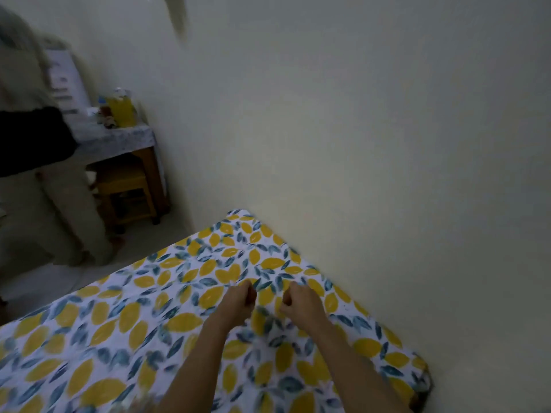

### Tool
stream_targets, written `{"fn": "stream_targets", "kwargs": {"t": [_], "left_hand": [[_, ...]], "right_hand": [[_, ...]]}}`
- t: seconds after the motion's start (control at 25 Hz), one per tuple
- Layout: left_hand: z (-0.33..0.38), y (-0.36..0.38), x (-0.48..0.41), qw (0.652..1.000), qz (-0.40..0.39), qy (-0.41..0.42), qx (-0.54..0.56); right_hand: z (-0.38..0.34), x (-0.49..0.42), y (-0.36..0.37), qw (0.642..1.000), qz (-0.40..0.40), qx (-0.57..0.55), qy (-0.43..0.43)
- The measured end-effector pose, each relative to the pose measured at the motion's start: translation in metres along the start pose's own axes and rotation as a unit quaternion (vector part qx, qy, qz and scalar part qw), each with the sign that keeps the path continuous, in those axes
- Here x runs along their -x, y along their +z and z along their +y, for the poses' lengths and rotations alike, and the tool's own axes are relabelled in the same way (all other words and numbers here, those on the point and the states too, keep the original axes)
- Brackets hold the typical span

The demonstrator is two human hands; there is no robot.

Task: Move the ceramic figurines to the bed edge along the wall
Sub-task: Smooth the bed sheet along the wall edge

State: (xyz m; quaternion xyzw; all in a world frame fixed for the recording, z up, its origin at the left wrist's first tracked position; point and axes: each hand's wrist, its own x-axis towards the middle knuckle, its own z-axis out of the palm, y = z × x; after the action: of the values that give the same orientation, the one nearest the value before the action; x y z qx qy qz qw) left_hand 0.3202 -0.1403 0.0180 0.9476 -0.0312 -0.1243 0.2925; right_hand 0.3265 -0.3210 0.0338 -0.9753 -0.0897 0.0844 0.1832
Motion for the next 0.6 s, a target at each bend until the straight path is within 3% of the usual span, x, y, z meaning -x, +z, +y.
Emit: {"fn": "stream_targets", "kwargs": {"t": [0.12, 0.2, 0.6], "left_hand": [[0.068, 0.031, -0.051, 0.997, -0.022, 0.070, 0.026], [0.100, 0.056, -0.074, 0.995, -0.029, 0.098, 0.011], [0.120, 0.101, -0.107, 0.992, -0.068, 0.109, -0.005]], "right_hand": [[0.076, 0.004, -0.033, 0.993, 0.033, -0.001, 0.115], [0.114, 0.008, -0.038, 0.988, 0.043, 0.000, 0.147], [0.143, 0.008, -0.013, 0.984, 0.023, -0.029, 0.174]]}}
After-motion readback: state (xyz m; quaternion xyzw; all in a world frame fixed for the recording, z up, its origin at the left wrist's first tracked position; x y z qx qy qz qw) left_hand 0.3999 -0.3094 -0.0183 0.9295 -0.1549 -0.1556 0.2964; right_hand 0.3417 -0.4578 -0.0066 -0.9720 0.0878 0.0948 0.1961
